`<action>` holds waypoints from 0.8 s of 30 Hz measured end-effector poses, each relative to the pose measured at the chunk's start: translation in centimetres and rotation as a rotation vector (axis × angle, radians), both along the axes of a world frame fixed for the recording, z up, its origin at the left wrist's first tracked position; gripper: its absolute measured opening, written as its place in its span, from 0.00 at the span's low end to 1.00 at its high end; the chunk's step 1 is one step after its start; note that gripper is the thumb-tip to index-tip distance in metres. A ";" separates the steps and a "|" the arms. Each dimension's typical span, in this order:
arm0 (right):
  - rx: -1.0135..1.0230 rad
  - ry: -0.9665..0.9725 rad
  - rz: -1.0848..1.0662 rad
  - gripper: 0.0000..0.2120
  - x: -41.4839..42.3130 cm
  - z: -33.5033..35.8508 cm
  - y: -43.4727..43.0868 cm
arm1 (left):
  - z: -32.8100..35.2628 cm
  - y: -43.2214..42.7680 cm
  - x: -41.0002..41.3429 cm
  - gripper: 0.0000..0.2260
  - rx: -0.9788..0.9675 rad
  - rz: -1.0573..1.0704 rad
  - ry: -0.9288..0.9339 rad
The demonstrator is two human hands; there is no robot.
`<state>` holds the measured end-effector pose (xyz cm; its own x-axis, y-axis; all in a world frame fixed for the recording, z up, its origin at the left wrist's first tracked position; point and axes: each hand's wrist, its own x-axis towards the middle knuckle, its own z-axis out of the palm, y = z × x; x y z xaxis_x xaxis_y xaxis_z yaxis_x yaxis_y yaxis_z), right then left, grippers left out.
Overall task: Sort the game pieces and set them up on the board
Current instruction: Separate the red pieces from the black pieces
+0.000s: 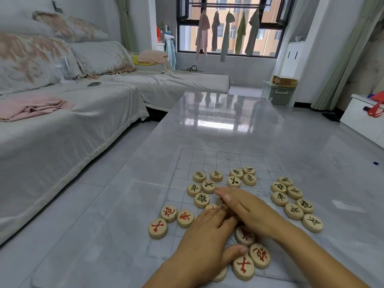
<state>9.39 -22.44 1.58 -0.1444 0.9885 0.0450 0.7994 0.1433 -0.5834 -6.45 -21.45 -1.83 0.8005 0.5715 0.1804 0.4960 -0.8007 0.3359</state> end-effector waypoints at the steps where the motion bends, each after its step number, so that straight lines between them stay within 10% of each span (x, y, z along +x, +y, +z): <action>1: -0.028 -0.011 0.063 0.33 -0.6 0.1 0.8 | 0.0 0.0 -0.1 0.35 0.037 -0.026 -0.011; 13: -0.100 -0.234 0.057 0.22 -0.2 -0.9 5.3 | -0.2 0.3 -0.3 0.27 0.157 -0.003 0.151; 17: 0.011 -0.062 -0.189 0.41 3.7 -0.4 0.9 | -0.6 -0.3 -0.9 0.27 0.123 0.154 0.209; 24: -0.166 -0.319 -0.549 0.57 9.8 -2.4 -9.9 | -4.3 -2.2 -3.0 0.49 0.250 0.344 0.175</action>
